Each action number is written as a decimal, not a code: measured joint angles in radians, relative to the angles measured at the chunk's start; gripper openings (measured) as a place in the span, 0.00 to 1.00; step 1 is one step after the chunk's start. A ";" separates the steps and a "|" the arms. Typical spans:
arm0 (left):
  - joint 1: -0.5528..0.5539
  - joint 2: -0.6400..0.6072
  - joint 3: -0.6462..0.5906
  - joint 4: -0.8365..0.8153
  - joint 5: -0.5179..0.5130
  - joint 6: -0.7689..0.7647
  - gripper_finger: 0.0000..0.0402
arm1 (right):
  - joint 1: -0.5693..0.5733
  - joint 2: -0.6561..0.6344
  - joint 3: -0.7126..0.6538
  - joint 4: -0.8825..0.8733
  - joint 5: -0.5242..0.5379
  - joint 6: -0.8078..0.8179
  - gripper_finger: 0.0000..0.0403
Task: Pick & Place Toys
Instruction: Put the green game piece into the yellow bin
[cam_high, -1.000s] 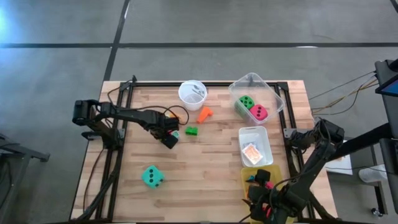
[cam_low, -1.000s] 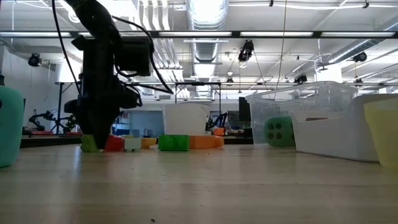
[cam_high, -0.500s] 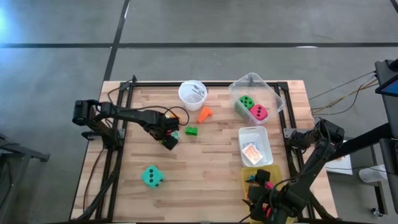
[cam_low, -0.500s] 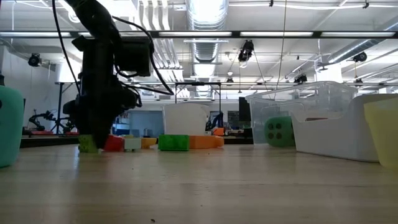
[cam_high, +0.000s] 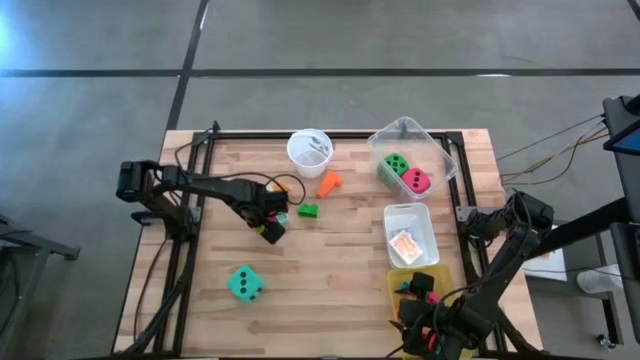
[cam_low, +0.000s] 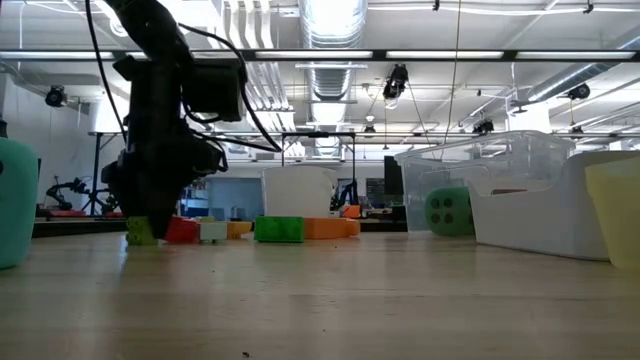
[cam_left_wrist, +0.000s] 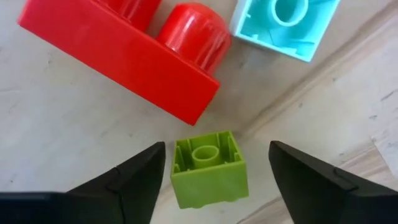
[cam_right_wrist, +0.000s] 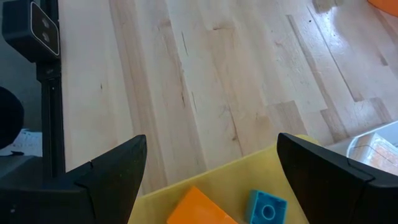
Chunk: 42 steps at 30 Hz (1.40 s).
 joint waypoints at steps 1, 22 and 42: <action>0.000 0.000 0.000 0.000 0.000 0.000 0.69 | 0.000 0.000 0.000 0.001 0.000 0.000 0.88; -0.009 -0.004 0.008 0.009 0.082 -0.007 0.34 | 0.000 0.000 0.000 0.007 0.001 -0.008 0.88; -0.334 -0.108 0.081 1.042 0.104 -0.027 0.34 | -0.077 0.063 0.010 0.516 0.548 -0.630 0.88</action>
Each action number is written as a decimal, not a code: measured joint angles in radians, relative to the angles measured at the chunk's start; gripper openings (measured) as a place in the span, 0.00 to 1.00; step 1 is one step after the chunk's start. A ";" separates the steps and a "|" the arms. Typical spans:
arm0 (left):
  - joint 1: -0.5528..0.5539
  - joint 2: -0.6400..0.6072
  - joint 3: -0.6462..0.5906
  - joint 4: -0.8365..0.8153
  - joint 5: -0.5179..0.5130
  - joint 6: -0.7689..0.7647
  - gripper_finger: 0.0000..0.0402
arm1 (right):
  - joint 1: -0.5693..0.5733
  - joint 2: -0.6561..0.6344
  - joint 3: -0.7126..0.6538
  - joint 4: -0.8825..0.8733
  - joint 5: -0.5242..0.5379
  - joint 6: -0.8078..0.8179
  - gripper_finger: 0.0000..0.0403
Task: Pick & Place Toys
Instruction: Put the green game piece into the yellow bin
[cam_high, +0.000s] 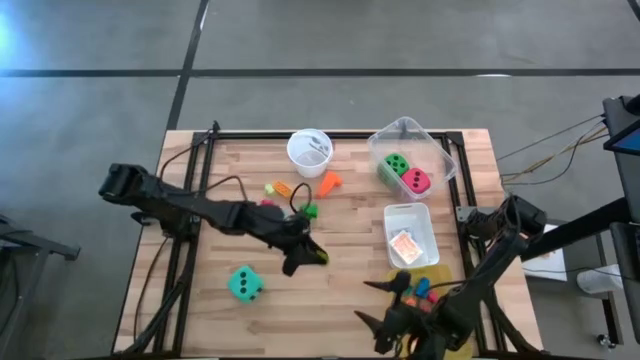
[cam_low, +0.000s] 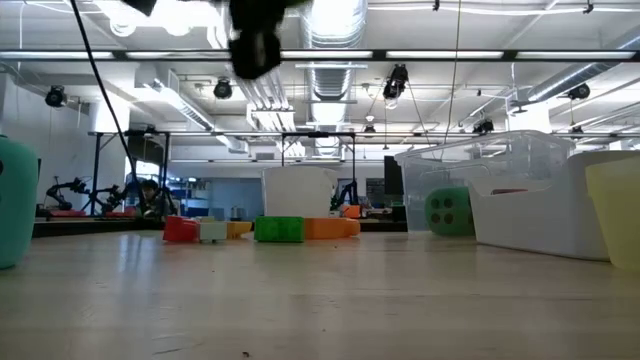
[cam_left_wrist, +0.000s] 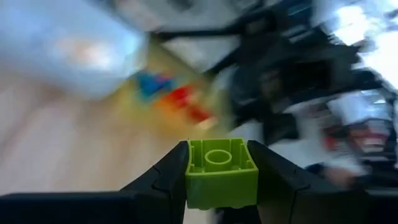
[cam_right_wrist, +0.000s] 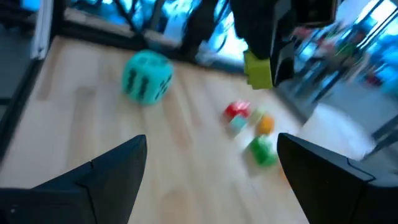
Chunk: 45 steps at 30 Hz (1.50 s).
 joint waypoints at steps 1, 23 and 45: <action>-0.015 0.004 0.002 0.057 0.000 0.000 0.34 | -0.001 0.007 0.001 0.043 0.035 -0.052 0.88; -0.086 0.328 0.350 0.161 0.065 0.051 0.34 | -0.017 0.035 0.017 0.260 0.215 -0.413 0.88; -0.085 0.366 0.398 0.126 0.082 0.036 0.34 | -0.018 0.036 0.017 0.290 0.237 -0.486 0.21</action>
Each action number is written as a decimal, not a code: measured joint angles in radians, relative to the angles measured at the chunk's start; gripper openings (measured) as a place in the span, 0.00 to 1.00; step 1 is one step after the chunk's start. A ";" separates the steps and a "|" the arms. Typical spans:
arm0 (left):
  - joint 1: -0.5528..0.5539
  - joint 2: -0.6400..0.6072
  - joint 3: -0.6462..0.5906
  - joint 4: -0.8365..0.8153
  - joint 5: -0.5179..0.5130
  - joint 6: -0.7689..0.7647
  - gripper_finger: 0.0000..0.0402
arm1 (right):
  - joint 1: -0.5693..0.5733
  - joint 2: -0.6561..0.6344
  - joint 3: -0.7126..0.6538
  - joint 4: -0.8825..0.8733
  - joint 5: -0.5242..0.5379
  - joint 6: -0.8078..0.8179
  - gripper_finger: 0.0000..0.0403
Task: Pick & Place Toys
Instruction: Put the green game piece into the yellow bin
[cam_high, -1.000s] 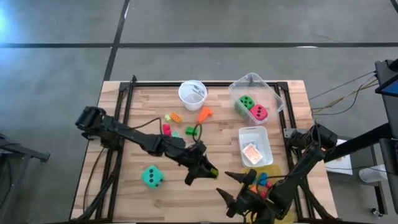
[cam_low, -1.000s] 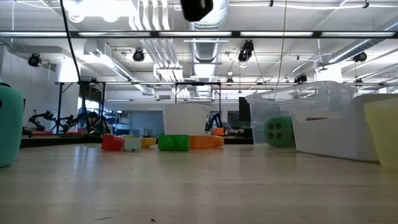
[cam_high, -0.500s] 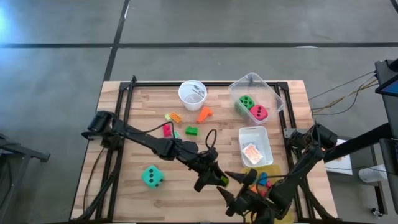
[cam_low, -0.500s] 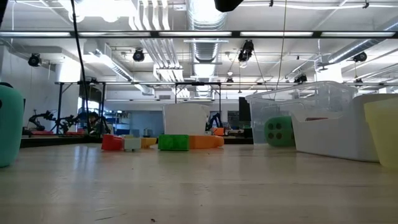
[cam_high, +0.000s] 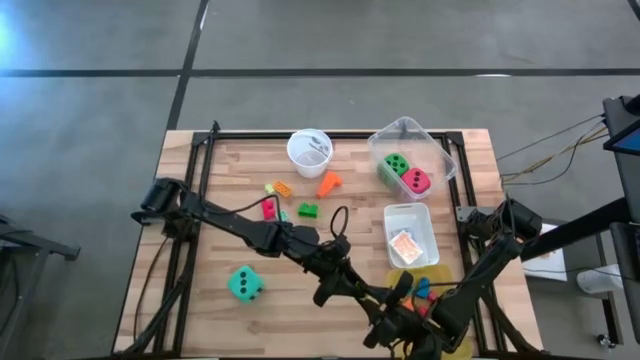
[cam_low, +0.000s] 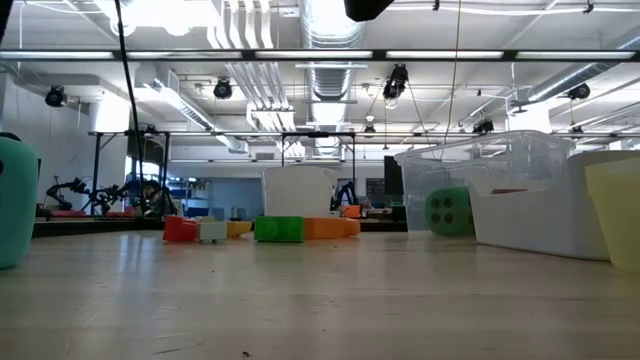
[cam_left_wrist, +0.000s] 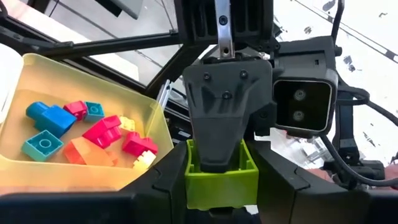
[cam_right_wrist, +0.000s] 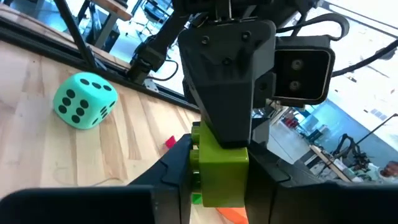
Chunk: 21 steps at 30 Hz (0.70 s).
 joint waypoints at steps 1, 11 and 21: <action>0.000 0.000 0.000 -0.001 -0.001 0.001 0.35 | 0.000 0.000 0.000 0.001 -0.001 -0.006 0.21; -0.001 0.000 0.000 -0.005 -0.020 0.022 0.75 | 0.000 0.000 0.000 0.011 -0.078 0.009 0.21; 0.001 -0.039 0.000 -0.212 -0.019 0.021 0.86 | 0.002 -0.001 0.012 0.003 -0.272 0.064 0.21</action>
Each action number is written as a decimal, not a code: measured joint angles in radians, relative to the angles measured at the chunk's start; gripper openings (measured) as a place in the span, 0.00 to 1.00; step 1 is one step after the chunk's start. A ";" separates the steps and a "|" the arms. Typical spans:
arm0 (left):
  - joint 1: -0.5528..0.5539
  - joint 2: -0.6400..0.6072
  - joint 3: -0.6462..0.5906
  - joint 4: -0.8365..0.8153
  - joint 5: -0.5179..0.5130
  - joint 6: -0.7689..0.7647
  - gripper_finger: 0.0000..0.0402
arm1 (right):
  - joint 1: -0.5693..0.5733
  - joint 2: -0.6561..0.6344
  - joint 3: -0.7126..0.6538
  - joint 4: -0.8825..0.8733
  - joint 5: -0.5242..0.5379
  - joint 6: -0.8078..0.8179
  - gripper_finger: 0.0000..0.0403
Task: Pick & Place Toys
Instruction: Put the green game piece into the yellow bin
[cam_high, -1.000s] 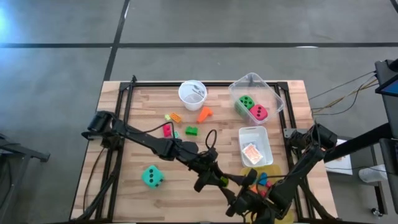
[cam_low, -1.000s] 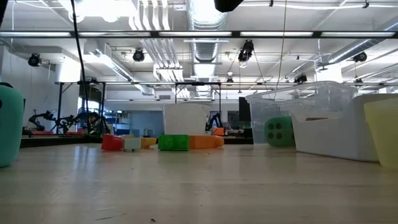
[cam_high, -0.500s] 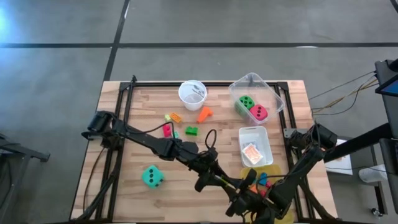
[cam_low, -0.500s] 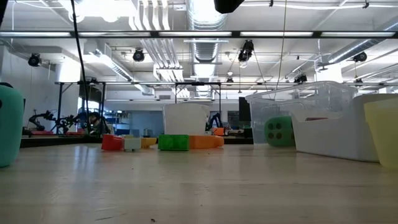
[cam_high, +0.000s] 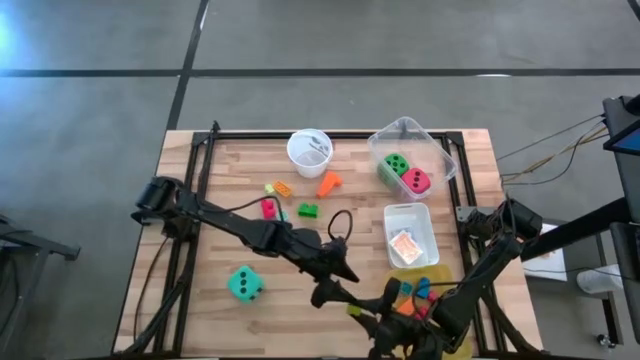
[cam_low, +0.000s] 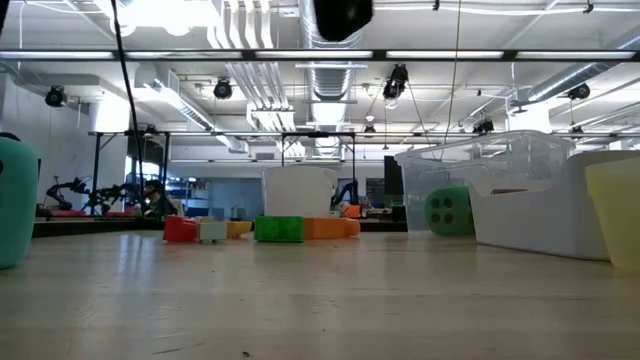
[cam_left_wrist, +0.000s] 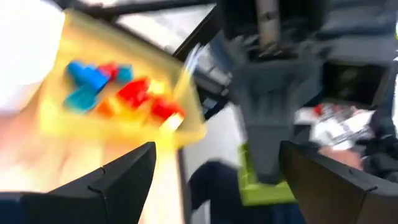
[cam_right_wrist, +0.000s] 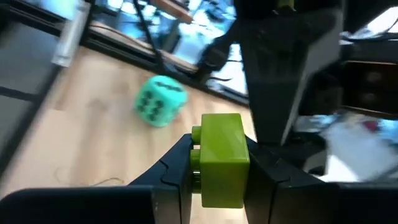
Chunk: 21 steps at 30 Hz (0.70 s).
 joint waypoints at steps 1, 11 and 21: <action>0.002 -0.008 0.000 -0.046 -0.005 0.001 0.86 | 0.000 0.000 0.004 -0.007 -0.035 0.019 0.21; 0.025 -0.103 0.000 -0.562 -0.203 0.016 0.86 | 0.000 -0.010 0.085 -0.462 -0.465 0.437 0.21; 0.102 -0.130 -0.001 -0.907 -0.350 -0.007 0.86 | 0.069 -0.013 0.153 -0.849 -0.769 0.824 0.21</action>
